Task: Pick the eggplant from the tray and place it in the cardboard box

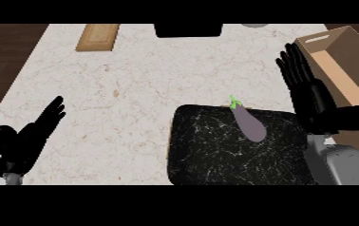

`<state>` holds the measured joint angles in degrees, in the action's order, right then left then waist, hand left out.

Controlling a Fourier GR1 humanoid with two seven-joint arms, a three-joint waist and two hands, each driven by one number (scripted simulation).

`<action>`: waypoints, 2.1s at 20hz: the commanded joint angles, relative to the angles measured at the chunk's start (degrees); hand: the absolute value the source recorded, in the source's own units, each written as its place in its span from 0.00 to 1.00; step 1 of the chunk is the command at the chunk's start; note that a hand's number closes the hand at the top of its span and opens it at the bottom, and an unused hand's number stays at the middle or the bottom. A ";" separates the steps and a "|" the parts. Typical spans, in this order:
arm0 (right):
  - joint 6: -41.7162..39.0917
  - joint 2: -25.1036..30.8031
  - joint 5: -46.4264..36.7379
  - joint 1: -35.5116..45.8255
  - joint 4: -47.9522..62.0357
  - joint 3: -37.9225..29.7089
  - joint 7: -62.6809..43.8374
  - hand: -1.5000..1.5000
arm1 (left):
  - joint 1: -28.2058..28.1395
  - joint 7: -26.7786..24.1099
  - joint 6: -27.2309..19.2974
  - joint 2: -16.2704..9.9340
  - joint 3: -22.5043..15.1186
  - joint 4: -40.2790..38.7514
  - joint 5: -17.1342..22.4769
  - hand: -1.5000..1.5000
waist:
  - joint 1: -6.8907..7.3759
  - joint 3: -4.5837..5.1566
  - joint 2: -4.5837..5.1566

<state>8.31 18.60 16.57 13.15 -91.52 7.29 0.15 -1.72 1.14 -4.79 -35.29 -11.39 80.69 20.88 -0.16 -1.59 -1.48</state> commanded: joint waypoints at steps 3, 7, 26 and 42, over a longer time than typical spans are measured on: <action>-3.01 8.27 0.72 6.17 14.20 -4.03 -13.17 1.00 | 4.67 -1.43 -2.92 3.36 3.38 3.09 2.06 0.50 | 2.42 1.68 2.39; -14.33 22.17 -13.31 3.40 17.07 9.51 -18.53 1.00 | 6.76 -1.89 -4.10 6.87 2.15 6.44 3.03 0.50 | 6.70 3.48 4.20; -68.38 20.92 -8.26 41.69 52.73 16.20 -32.26 0.00 | 13.19 5.52 -12.00 13.84 -0.13 10.13 1.89 0.50 | 6.36 1.66 2.78; -67.80 3.22 -10.59 56.37 75.22 13.86 -35.90 0.00 | 10.90 6.15 -12.22 15.12 3.12 11.47 0.92 0.50 | 2.23 1.58 2.14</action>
<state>-57.81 23.82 8.40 69.11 -17.66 20.32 -35.58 9.41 7.72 -18.62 -19.91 -10.49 92.65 20.60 2.77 -0.01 0.73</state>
